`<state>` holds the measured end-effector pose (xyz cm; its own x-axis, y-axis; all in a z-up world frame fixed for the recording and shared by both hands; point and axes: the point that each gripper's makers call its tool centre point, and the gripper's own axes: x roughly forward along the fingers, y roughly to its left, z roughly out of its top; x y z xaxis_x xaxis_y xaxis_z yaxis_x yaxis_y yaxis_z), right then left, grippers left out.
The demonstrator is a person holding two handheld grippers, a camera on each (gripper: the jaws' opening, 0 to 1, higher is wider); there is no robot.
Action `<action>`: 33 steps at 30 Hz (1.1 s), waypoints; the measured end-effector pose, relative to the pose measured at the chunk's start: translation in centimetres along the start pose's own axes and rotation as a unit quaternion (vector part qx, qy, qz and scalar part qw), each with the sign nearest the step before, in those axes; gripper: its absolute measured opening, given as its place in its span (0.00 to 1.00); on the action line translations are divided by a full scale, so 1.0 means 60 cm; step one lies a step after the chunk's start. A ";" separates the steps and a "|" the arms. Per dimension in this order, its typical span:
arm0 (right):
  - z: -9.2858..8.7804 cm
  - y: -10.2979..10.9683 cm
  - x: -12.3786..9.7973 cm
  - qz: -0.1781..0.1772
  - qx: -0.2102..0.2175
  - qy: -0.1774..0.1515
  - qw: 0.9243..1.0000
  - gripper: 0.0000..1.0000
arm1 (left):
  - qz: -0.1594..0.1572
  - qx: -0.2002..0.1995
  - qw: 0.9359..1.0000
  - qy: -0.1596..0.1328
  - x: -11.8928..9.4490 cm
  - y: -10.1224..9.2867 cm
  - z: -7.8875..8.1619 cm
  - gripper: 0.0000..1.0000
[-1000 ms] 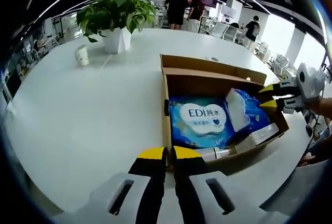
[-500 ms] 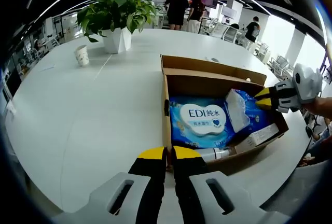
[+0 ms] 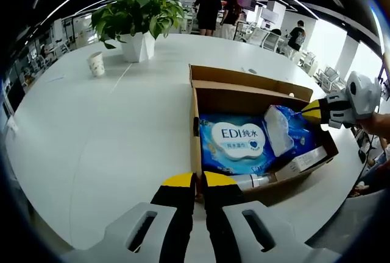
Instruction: Operate the shoe box by opening the lid, removing the specified soft item, and placing it in the target area until the item is outside and the box remains undamaged.
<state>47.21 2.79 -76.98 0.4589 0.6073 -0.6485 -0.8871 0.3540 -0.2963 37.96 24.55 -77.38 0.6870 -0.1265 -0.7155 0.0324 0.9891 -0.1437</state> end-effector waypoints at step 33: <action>0.079 0.012 -0.038 -0.003 -0.026 -0.050 0.998 0.00 | -0.003 -0.001 1.000 -0.002 0.005 0.000 -0.001 0.02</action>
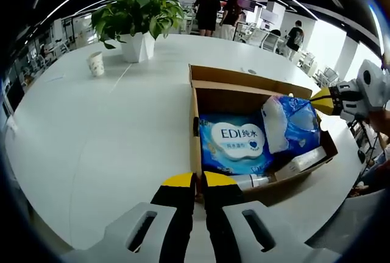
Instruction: Operate the shoe box by opening the lid, removing the specified soft item, and placing it in the target area until the item is outside and the box remains undamaged.
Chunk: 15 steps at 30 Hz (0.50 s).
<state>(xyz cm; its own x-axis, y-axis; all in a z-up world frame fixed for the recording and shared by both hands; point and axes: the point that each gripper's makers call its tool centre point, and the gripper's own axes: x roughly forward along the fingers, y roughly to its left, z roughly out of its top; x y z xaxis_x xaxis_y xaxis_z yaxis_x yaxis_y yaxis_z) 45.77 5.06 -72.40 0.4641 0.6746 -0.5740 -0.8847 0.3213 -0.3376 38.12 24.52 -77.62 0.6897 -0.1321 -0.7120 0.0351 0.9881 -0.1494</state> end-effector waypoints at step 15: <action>0.041 -0.022 -0.031 -0.012 -0.005 -0.033 0.999 0.00 | 0.001 0.005 1.000 0.002 -0.007 -0.008 -0.002 0.02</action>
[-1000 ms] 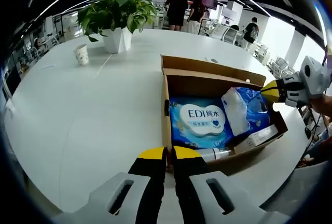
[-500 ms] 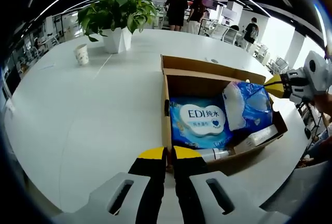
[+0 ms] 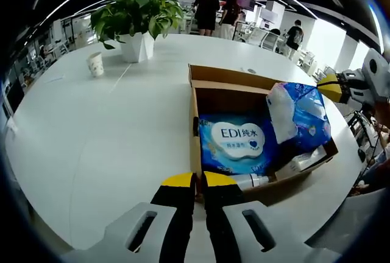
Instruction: Operate the shoe box by opening the lid, removing the specified soft item, and placing it in the target area until the item is outside and the box remains undamaged.
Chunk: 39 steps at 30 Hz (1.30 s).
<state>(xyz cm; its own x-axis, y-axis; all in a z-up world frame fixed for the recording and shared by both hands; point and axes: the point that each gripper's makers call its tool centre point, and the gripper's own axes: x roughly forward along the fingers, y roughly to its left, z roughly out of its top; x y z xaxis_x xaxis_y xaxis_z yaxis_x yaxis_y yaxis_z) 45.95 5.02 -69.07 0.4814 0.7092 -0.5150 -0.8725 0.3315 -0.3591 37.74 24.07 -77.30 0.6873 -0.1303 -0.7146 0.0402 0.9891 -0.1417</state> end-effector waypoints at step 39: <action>0.004 -0.107 -0.157 -0.095 0.016 -0.036 0.995 0.00 | 0.005 0.010 1.000 0.008 -0.004 0.001 -0.002 0.03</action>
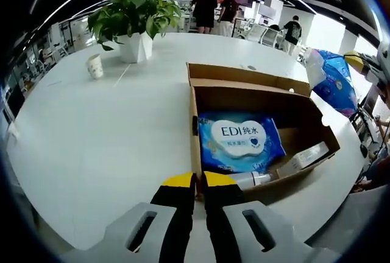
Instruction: Operate the shoe box by opening the lid, removing the specified soft item, and placing it in the target area until the item is outside and the box remains undamaged.
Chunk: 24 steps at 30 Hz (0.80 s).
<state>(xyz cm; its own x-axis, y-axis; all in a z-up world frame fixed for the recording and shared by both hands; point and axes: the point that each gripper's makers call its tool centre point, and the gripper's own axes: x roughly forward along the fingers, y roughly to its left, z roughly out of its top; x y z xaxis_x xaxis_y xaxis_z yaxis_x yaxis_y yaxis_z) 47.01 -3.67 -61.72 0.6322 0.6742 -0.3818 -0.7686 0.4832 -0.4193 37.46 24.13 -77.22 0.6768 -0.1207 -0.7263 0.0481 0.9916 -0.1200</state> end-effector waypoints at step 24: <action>-0.085 -0.074 -0.087 -0.056 0.026 0.025 0.998 0.00 | -0.001 -0.007 1.000 -0.006 0.003 -0.001 0.001 0.03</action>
<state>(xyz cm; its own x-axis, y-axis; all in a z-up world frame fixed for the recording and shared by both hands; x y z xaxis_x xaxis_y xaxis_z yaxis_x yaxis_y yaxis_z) 47.62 -12.19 -62.05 0.7178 0.5861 -0.3757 -0.6957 0.5830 -0.4196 37.62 24.06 -77.28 0.6849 -0.1224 -0.7183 0.0395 0.9906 -0.1311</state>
